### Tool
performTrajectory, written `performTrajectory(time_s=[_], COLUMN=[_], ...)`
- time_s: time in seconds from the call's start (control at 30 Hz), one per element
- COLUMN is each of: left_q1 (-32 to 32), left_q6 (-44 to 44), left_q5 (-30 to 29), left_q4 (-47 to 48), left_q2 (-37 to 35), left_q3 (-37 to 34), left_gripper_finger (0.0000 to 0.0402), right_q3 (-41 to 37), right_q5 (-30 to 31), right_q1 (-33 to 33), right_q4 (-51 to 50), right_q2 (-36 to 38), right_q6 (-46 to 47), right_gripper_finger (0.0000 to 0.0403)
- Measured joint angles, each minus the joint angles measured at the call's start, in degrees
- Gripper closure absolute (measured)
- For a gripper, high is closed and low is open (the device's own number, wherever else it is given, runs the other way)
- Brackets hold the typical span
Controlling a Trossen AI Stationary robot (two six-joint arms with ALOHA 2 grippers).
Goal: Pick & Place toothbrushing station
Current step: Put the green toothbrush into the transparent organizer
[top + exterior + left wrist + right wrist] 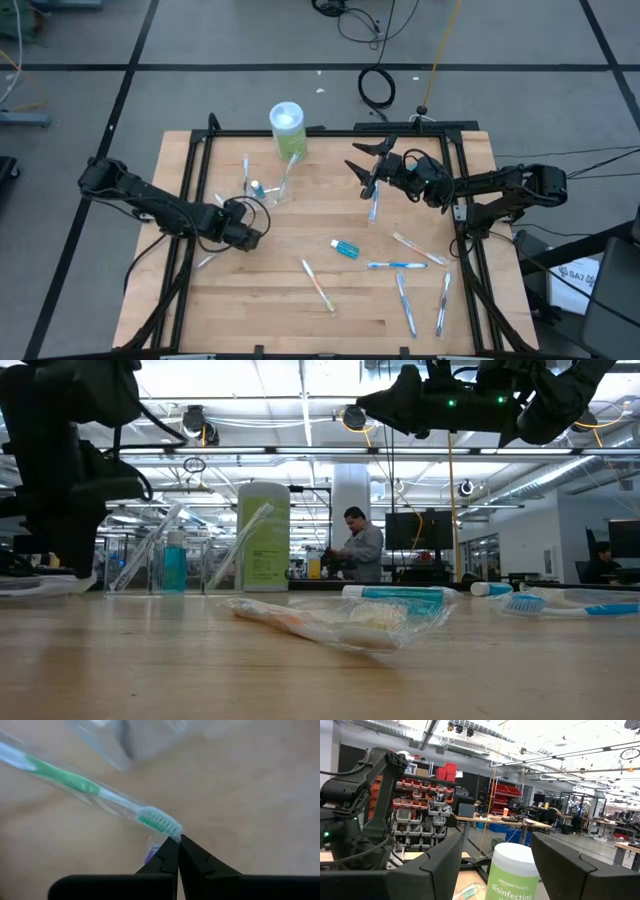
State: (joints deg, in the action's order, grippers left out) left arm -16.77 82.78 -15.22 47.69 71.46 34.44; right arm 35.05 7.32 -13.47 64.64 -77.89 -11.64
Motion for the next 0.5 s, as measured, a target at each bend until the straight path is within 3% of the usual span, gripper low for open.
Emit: performTrajectory(time_s=[0.27,0.43,0.5], left_q1=[-2.3,-3.3,-3.3], left_q6=[-4.6,-13.4,-17.8], left_q5=[3.3,3.3,3.3], left_q4=[-11.4,-23.0,-26.6], left_q2=[0.0,0.0,0.0], left_q3=[0.0,0.0,0.0], left_gripper_finger=[0.0398,0.0397,0.0399], right_q3=[0.0,0.0,0.0], right_q5=[-0.1,-0.2,-3.1], right_q1=[0.0,0.0,0.0], right_q4=[-0.8,-1.3,-1.8], right_q2=[0.0,0.0,0.0], right_q6=[0.0,0.0,0.0], right_gripper_finger=[0.0175,0.0176,0.0176])
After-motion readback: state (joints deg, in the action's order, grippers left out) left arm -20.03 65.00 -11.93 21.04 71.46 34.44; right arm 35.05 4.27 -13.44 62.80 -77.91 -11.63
